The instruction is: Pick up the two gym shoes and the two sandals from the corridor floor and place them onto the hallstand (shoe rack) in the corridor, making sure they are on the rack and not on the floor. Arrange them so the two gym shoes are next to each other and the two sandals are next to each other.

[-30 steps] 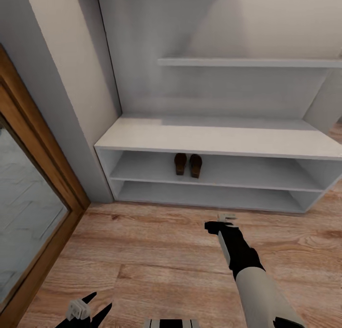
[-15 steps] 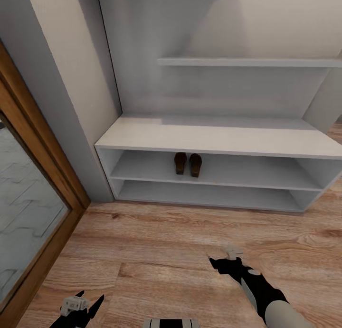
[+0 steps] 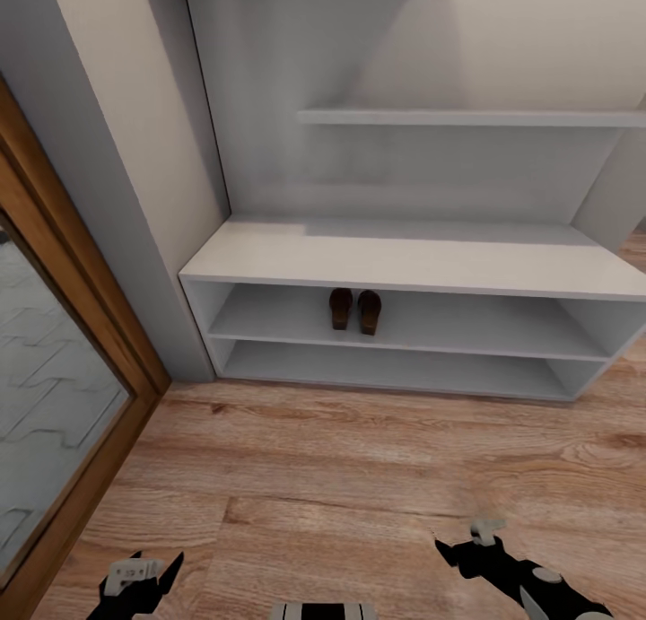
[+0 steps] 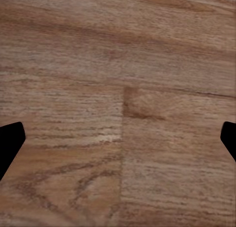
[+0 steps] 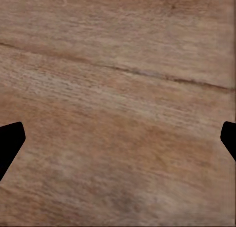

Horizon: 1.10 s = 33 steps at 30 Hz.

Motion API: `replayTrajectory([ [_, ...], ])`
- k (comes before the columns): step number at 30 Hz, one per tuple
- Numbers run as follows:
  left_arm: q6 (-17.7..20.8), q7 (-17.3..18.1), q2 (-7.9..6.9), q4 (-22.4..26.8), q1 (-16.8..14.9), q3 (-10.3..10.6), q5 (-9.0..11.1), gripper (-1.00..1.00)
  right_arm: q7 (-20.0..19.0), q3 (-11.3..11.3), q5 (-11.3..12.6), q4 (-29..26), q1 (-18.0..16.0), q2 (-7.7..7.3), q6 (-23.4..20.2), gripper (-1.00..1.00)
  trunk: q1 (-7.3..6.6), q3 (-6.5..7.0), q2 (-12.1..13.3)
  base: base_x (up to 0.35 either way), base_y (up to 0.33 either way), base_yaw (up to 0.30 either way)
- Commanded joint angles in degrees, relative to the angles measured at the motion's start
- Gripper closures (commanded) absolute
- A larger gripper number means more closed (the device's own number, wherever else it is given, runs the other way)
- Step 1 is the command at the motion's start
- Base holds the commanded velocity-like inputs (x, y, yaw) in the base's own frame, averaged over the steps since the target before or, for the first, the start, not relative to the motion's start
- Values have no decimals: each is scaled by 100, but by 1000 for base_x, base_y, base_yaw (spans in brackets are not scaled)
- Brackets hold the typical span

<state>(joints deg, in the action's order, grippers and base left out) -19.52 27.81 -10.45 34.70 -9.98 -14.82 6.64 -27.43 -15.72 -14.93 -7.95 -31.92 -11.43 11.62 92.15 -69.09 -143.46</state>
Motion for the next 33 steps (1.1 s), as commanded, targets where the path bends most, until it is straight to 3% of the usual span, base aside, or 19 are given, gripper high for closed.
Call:
replayTrajectory([
  [1,11,44,1,-7,-4,-13,55,-100,-22,-55,-53,17,31,-13,56,-100,-1,-4,-2,0,0,0],
  [6,10,12,0,-7,-4,-13,55,-100,-25,-66,-47,52,144,-56,143,-100,-1,-4,-2,0,0,0],
  [14,16,-2,6,-7,-4,1,64,-100,-26,-96,-24,67,193,-178,173,-100,-22,173,9,0,0,-43],
  [19,18,-3,15,-9,-4,5,58,-100,-26,-322,264,73,218,-346,174,-100,-35,284,16,0,0,-239],
  [25,18,-8,17,-15,-4,-3,54,-100,-26,-411,363,74,292,-531,174,-100,-70,413,63,0,0,-262],
  [33,18,-12,17,-16,-4,-4,55,-100,-26,-424,375,74,316,-559,174,-100,-224,538,344,0,0,-267],
])
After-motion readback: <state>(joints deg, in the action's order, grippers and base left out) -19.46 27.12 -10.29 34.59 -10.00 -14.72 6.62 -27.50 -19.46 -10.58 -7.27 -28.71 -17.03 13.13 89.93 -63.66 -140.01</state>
